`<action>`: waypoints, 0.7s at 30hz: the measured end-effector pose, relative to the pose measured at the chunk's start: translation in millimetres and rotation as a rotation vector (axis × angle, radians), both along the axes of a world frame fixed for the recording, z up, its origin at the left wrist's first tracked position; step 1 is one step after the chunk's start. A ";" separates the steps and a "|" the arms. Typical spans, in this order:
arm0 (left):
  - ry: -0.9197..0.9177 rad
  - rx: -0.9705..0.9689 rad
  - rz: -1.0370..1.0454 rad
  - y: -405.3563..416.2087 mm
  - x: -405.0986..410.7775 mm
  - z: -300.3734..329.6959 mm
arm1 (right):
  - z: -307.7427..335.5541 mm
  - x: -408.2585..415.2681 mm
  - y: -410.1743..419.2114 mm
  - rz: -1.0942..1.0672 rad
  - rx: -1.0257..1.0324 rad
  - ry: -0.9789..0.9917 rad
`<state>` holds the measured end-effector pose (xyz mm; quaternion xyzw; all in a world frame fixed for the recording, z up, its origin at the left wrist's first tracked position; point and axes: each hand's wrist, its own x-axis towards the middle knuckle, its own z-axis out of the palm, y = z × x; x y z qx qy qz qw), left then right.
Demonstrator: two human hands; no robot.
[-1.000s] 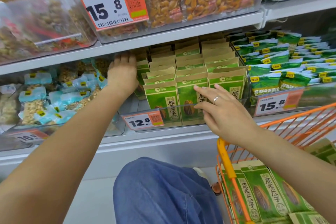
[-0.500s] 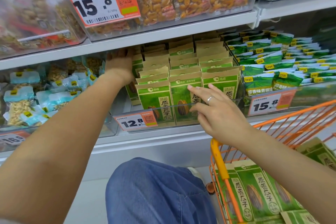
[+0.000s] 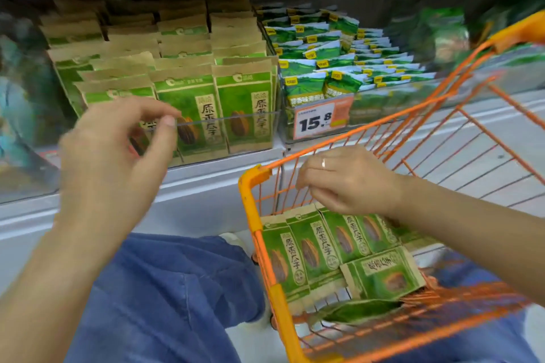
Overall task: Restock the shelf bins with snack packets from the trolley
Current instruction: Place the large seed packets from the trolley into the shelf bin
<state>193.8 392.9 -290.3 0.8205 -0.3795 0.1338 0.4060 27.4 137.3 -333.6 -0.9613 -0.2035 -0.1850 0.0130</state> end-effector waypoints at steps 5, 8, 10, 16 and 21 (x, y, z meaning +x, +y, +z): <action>-0.069 0.400 -0.432 -76.7 -71.2 -31.8 | -26.9 -31.8 -38.2 -0.479 -0.404 0.822; -0.051 0.632 -0.350 -93.4 -70.4 -45.3 | -37.6 -47.7 -62.2 -0.803 -0.425 1.026; -0.064 0.605 -0.345 -95.3 -73.1 -47.3 | -43.1 -54.8 -83.1 -1.009 -0.290 0.963; -0.048 0.638 -0.332 -101.1 -74.4 -45.9 | -52.4 -55.3 -94.9 -1.228 0.102 0.994; -0.057 0.628 -0.337 -104.6 -76.9 -45.3 | -74.0 -61.4 -85.7 -1.123 0.062 1.264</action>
